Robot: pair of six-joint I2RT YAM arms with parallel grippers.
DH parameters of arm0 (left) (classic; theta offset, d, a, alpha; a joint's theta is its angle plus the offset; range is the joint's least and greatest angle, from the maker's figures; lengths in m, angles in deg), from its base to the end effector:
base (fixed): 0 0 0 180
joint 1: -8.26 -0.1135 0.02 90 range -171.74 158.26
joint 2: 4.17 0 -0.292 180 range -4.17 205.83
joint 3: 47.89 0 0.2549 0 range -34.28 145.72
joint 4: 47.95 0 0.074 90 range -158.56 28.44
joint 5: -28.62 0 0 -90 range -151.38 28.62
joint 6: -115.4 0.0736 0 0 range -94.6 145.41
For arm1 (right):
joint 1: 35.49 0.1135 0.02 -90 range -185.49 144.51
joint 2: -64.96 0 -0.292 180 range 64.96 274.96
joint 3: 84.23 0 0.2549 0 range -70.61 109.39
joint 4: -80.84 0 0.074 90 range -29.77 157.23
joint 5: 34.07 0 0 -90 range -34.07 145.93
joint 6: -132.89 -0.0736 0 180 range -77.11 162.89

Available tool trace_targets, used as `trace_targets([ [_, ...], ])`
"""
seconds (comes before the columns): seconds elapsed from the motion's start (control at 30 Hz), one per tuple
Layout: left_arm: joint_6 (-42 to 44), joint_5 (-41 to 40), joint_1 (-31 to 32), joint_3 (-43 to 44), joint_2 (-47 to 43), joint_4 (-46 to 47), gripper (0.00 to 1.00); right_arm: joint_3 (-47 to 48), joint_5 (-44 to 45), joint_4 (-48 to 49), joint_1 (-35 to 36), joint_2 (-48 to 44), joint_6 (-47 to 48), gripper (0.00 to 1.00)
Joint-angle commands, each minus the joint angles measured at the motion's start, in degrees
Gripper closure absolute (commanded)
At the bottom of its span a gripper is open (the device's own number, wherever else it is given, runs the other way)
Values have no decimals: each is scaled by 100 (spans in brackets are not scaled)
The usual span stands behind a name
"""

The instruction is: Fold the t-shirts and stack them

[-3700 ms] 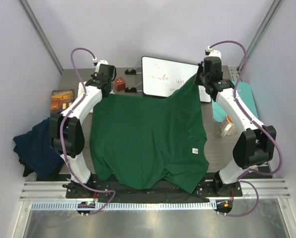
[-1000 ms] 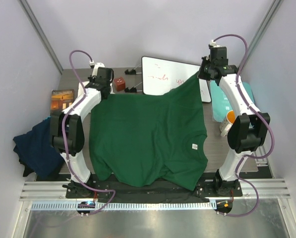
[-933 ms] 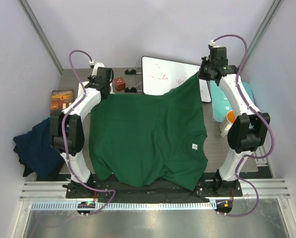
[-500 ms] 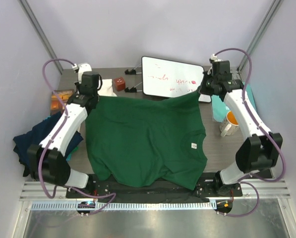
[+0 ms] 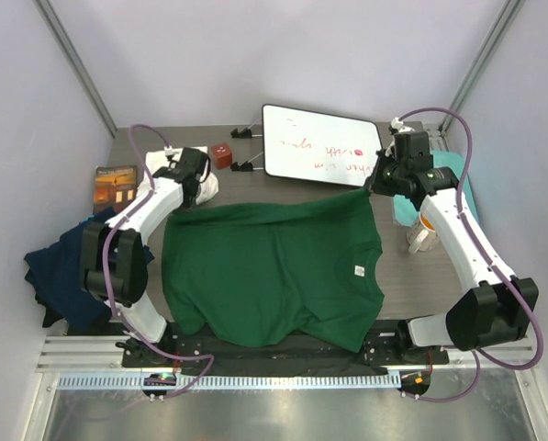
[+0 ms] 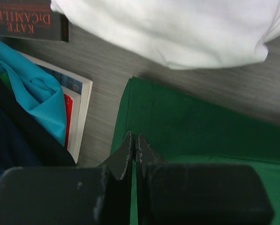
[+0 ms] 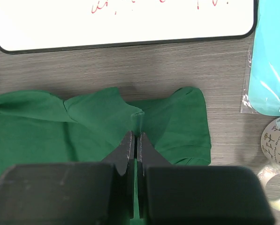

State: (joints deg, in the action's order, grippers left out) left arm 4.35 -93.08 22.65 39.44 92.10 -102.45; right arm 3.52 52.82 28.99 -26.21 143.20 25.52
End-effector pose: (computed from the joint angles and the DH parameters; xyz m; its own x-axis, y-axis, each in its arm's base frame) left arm 0.3629 -0.0532 0.2419 -0.8028 -0.1095 -0.5861 -0.3263 0.9035 0.2780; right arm 0.3161 0.0557 0.3421 -0.6943 0.1886 -0.6945 0.0070 0.9668 0.2555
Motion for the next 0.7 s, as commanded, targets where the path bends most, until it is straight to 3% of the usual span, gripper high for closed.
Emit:
trace_targets([
  [0.0, -100, -178, 55, 240, -292, -342, 100, 181, 56, 71, 13, -432, -39, 99],
  [0.37, 216, -766, 55, -216, -1329, 283, 100, 190, -365, -26, 21, -405, -74, 99],
  [0.67, 243, -477, 55, -674, -1700, 362, 100, -293, -418, -87, 48, -502, -83, 99],
])
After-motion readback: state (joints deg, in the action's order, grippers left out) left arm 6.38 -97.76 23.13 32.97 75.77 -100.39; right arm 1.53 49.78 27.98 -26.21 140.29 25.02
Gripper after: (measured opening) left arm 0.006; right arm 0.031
